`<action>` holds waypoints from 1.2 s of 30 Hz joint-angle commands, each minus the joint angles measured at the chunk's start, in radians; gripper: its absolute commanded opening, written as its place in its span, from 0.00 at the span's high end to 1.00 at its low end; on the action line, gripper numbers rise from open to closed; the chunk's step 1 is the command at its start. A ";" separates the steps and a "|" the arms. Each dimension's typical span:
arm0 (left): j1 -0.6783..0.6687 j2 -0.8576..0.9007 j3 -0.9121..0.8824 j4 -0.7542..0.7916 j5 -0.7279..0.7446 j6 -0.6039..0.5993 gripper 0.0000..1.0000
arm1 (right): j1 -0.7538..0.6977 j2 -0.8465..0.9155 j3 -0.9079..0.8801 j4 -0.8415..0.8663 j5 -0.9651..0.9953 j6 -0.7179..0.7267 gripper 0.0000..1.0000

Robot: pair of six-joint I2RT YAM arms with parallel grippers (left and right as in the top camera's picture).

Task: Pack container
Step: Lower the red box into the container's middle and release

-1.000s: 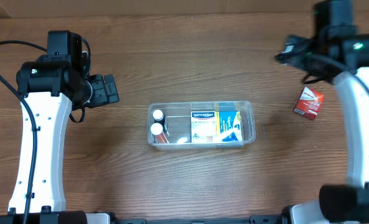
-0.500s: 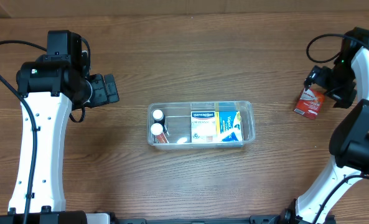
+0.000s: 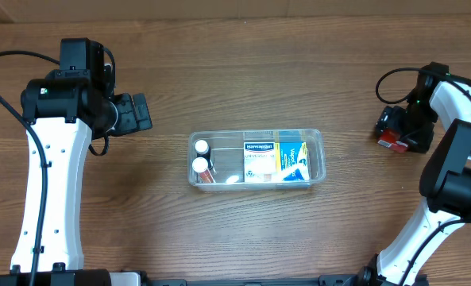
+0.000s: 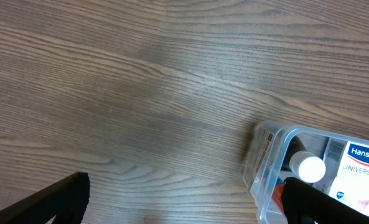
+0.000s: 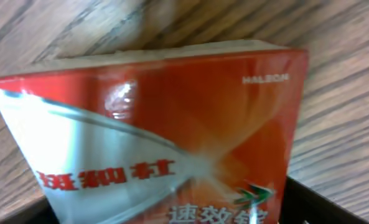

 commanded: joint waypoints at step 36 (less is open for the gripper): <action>0.003 -0.003 -0.005 -0.013 0.001 0.020 0.00 | 1.160 -0.334 0.089 -0.102 -0.038 0.505 0.34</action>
